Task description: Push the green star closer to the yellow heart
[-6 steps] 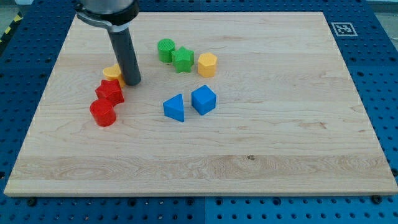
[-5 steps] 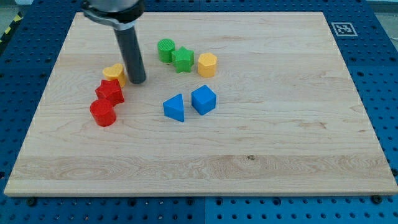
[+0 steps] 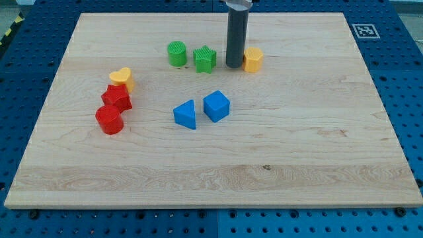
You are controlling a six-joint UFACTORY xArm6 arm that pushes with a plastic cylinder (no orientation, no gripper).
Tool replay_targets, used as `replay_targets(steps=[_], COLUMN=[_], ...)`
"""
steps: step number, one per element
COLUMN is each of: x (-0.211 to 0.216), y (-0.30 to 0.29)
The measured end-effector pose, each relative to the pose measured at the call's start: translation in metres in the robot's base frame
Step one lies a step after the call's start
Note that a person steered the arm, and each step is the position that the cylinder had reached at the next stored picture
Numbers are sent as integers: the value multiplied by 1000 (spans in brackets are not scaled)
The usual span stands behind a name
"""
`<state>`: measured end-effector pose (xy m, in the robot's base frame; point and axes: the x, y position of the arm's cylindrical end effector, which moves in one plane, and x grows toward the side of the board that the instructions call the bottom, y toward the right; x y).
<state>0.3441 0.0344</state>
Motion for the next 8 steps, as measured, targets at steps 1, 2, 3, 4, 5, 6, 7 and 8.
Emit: replay_targets(steps=[1, 2, 3, 4, 5, 6, 7, 8], x=[-4, 4, 5, 5, 5, 5, 12, 32], y=[-18, -39, -81, -122, -135, -86, -43, -66])
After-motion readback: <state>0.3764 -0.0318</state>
